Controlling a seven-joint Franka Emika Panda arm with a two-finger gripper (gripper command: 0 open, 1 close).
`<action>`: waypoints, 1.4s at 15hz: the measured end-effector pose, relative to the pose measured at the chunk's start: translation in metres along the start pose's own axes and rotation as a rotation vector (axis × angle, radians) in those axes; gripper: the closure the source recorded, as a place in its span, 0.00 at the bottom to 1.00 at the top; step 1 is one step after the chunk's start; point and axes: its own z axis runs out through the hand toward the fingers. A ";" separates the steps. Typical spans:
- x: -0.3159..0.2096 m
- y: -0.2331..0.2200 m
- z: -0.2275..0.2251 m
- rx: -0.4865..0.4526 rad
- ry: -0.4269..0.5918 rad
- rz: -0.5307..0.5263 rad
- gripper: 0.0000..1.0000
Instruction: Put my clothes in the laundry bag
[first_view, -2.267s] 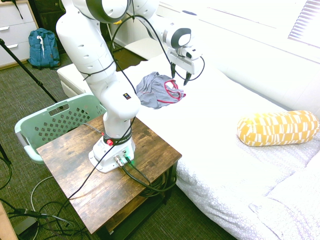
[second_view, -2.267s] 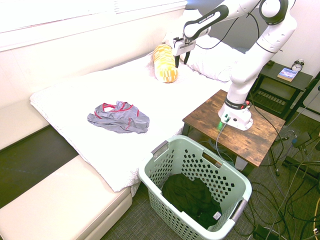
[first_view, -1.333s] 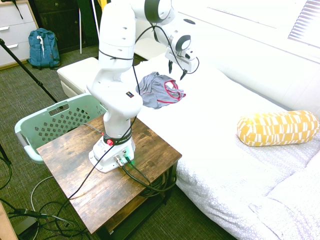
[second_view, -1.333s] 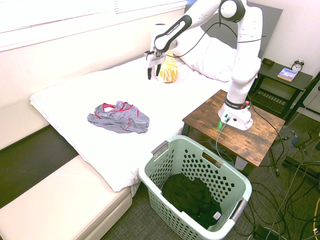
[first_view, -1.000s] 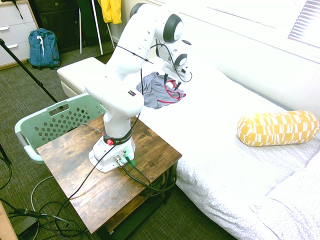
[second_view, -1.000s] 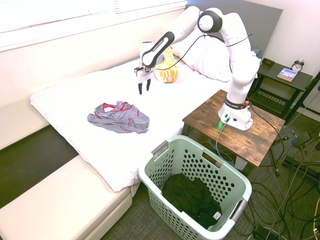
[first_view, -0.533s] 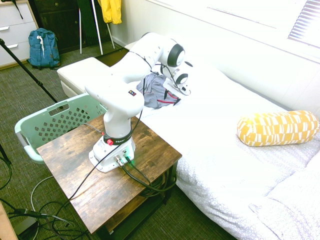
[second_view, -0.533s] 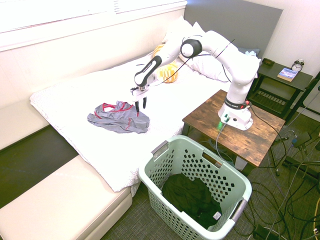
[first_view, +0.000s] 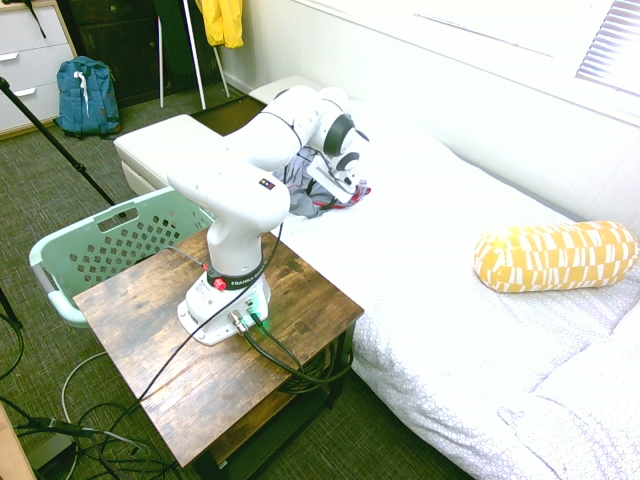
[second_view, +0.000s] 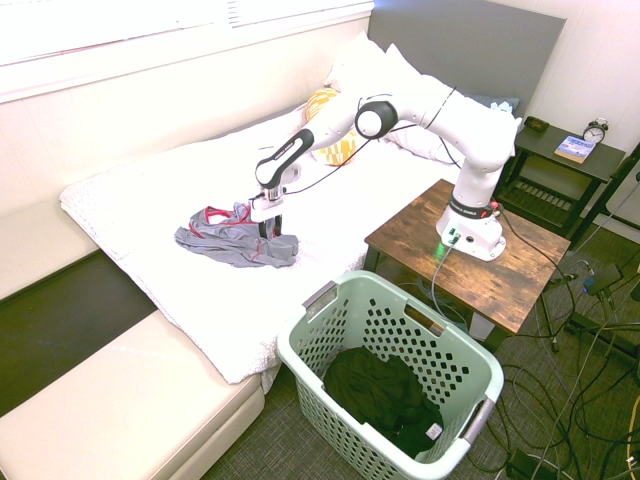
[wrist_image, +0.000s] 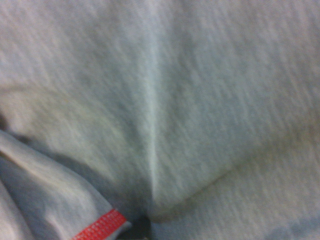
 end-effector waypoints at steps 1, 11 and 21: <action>-0.005 -0.005 0.001 0.003 -0.013 -0.005 1.00; -0.010 -0.004 0.007 0.014 -0.046 -0.025 1.00; -0.012 0.002 0.017 0.005 -0.059 -0.030 1.00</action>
